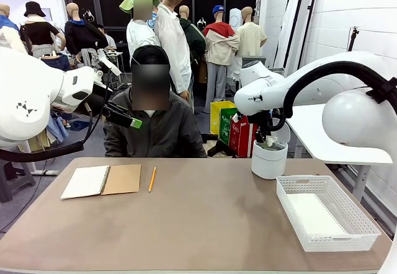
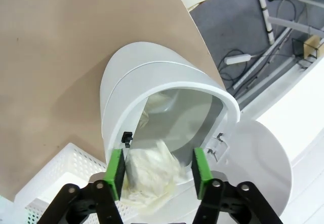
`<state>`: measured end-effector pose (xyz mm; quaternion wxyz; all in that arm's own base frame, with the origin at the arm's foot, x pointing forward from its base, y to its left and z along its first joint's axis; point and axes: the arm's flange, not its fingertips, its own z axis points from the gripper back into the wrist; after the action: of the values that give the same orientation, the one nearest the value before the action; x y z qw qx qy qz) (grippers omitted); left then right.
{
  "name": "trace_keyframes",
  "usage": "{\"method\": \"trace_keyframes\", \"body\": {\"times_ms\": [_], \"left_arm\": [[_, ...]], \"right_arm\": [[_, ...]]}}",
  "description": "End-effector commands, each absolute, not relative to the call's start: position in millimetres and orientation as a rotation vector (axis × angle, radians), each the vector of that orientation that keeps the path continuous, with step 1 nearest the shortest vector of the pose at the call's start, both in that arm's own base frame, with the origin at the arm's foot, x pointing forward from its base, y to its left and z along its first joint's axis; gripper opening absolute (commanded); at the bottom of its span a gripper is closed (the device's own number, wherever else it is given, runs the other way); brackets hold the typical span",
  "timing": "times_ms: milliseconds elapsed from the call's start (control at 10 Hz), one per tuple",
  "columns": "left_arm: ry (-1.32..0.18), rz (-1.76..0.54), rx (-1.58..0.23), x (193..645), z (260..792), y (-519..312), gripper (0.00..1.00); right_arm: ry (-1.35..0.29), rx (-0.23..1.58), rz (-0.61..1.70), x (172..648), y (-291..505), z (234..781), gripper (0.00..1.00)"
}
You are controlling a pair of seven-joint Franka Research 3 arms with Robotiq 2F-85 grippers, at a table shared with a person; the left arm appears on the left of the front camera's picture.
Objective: Sort the paper based on its condition.
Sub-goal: If a person hands you a paper, place it in the Organizing basket , and if it's crumpled, put it in the Trash can.
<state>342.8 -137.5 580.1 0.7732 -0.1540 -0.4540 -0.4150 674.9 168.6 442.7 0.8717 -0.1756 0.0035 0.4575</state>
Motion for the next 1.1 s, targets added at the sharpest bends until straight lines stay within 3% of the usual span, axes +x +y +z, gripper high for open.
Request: {"method": "trace_keyframes", "body": {"times_ms": [0, 1000], "left_arm": [[-0.981, -0.911, -0.331, 343.6, 578.5, -136.5, 1.00], [-0.981, -0.911, -0.331, 343.6, 578.5, -136.5, 1.00]], "right_arm": [[0.014, -0.409, 0.919, 679.9, 169.0, 444.7, 1.00], [0.004, -0.380, 0.939, 673.4, 172.1, 449.6, 1.00]]}}
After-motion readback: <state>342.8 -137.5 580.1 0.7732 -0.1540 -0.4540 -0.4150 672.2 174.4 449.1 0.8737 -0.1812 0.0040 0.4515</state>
